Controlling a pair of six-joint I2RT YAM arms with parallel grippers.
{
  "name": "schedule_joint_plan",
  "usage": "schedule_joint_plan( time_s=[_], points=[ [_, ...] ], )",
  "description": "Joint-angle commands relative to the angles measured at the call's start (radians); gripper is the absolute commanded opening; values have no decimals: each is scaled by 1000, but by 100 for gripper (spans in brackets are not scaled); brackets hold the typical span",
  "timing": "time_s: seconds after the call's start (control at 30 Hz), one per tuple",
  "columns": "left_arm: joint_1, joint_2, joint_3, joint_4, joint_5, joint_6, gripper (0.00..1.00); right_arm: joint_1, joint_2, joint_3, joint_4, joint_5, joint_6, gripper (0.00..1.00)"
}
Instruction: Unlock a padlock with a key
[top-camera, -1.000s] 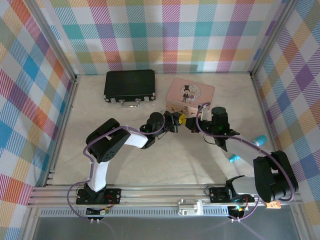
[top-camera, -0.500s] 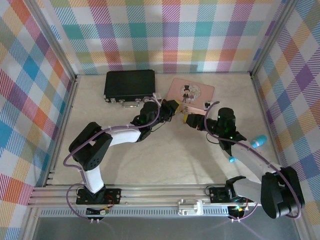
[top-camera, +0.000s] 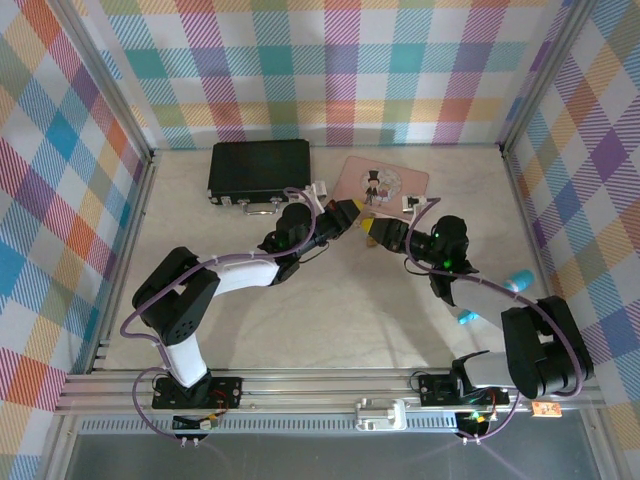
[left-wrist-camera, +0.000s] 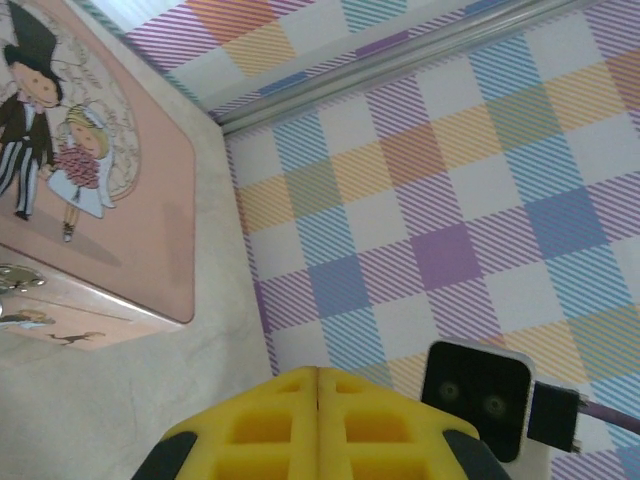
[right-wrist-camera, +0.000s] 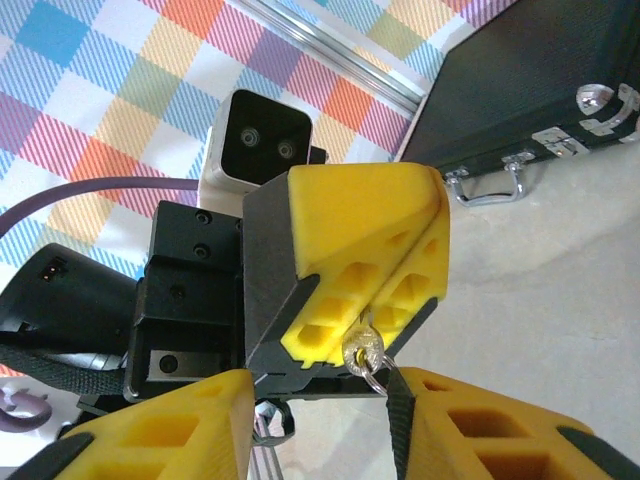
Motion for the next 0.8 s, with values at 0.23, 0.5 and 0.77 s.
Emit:
schedule_joint_plan(
  time_s=[0.23, 0.5, 0.77],
  points=[
    [1, 19, -23, 179, 14, -80, 0, 19, 50, -8, 133, -19, 25, 37],
    [-10, 23, -30, 173, 10, -80, 0, 26, 80, 7, 197, -27, 59, 28],
    [-36, 18, -51, 191, 9, -118, 0, 26, 111, 18, 214, -17, 61, 23]
  ],
)
